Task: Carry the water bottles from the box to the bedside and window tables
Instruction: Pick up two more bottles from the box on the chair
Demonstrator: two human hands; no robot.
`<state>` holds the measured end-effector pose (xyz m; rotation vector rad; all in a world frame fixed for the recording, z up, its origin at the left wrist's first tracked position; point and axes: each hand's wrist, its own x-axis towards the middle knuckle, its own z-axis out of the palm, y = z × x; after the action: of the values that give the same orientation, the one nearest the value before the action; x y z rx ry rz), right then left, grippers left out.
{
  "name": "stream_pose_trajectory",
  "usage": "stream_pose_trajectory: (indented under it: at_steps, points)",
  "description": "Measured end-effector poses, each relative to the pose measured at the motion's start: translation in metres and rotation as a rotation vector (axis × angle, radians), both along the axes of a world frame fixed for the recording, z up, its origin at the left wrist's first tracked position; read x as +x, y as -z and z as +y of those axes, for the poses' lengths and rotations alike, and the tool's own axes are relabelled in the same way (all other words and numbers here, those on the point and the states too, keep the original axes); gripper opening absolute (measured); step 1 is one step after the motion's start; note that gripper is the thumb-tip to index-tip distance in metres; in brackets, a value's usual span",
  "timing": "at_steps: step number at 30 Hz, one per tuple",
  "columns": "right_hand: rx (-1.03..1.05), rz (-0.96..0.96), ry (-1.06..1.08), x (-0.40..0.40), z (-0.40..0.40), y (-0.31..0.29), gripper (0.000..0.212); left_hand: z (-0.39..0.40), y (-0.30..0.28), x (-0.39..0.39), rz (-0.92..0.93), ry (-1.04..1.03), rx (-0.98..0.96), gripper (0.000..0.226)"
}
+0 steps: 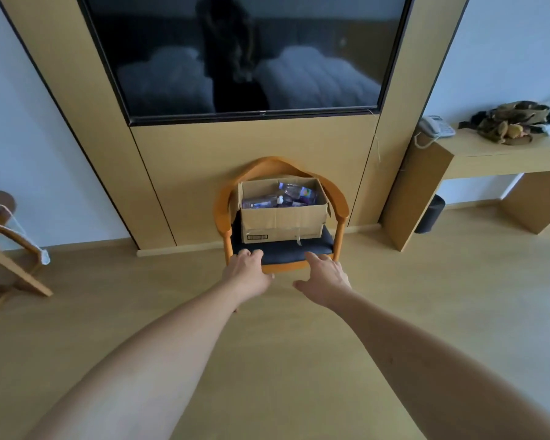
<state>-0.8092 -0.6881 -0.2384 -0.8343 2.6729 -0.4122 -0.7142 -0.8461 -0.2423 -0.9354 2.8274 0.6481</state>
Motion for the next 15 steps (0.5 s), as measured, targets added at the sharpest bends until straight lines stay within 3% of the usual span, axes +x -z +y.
stream_pose_trajectory:
  at_steps: [8, 15]
  points:
    - [0.031, -0.033, -0.034, -0.140, -0.106, 0.026, 0.064, -0.099, 0.024, -0.142, -0.019, 0.044, 0.012, 0.056]
    - [0.053, -0.129, -0.080, -0.297, -0.185, 0.065, 0.070, -0.181, 0.060, -0.270, -0.067, -0.011, 0.040, 0.056]
